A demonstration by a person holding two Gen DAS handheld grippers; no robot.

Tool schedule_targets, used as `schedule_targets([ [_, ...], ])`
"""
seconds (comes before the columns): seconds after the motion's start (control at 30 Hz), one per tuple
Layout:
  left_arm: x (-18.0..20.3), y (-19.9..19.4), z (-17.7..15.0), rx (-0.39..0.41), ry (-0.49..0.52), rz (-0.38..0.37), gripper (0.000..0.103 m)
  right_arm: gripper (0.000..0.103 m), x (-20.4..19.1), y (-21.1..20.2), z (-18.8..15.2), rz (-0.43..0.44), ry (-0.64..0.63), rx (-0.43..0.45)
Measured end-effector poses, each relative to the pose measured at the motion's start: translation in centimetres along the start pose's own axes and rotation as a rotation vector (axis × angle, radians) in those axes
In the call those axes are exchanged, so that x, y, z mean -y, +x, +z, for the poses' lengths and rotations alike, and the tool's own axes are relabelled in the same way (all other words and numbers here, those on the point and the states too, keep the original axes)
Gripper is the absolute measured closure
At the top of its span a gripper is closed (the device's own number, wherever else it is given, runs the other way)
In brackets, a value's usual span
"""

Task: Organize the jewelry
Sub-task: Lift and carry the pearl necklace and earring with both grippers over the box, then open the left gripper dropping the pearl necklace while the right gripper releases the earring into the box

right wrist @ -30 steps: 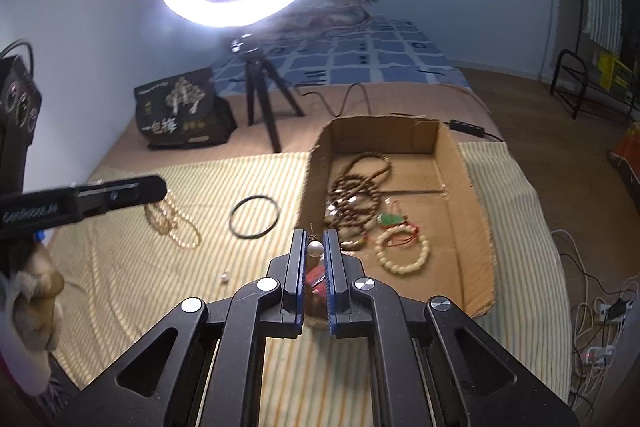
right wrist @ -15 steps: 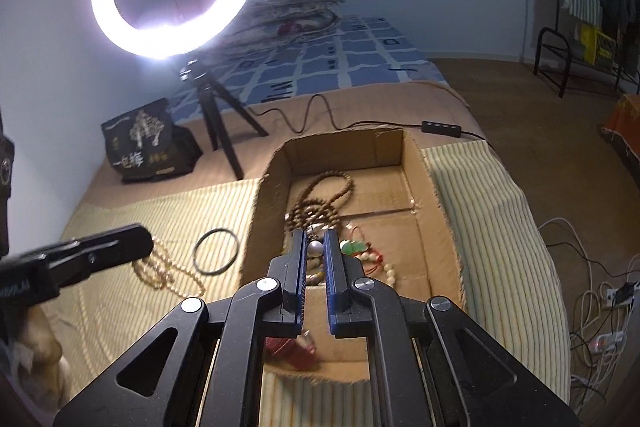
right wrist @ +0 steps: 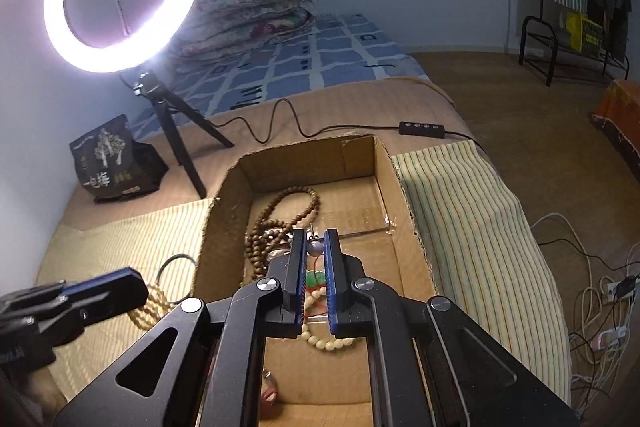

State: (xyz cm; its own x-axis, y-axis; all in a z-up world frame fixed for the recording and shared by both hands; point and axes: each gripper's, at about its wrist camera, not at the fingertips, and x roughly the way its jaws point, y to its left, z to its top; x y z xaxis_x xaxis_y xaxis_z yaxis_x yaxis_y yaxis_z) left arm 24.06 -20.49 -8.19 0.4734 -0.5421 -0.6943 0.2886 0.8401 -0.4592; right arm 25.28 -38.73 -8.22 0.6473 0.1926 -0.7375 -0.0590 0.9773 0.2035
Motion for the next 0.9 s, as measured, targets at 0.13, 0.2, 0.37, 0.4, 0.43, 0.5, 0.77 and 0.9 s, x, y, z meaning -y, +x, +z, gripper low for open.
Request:
schedule_targets([
  [0.13, 0.6, 0.6, -0.3, -0.003, 0.030, 0.019, 0.098, 0.096, 0.1, 0.9, 0.0, -0.014, -0.006, -0.011],
  [0.2, 0.7, 0.8, -0.4, -0.006, 0.038, 0.022, 0.098, 0.096, 0.0, 1.1, 0.1, -0.017, -0.010, -0.014],
  [0.37, 0.7, 1.3, -0.6, -0.009, 0.058, 0.040, 0.098, 0.096, 0.1, 1.6, 0.1, -0.018, -0.004, -0.021],
  [0.4, 0.7, 1.4, -0.6, -0.010, 0.060, 0.042, 0.098, 0.096, 0.1, 1.7, 0.0, -0.020, -0.004, -0.022],
  [0.43, 0.8, 1.5, -0.6, -0.011, 0.062, 0.043, 0.098, 0.096, 0.1, 1.7, 0.0, -0.022, -0.004, -0.024],
  [0.5, 0.9, 1.6, -0.7, -0.007, 0.074, 0.054, 0.098, 0.096, 0.2, 1.8, 0.0, -0.025, -0.001, -0.026],
  [0.77, 1.1, 1.4, -0.6, 0.008, 0.096, 0.071, 0.098, 0.096, 0.4, 2.1, 0.0, -0.040, 0.003, -0.033],
  [0.9, 1.3, 1.2, -0.6, 0.010, 0.106, 0.077, 0.098, 0.096, 0.5, 2.1, 0.0, -0.061, 0.006, -0.036],
])
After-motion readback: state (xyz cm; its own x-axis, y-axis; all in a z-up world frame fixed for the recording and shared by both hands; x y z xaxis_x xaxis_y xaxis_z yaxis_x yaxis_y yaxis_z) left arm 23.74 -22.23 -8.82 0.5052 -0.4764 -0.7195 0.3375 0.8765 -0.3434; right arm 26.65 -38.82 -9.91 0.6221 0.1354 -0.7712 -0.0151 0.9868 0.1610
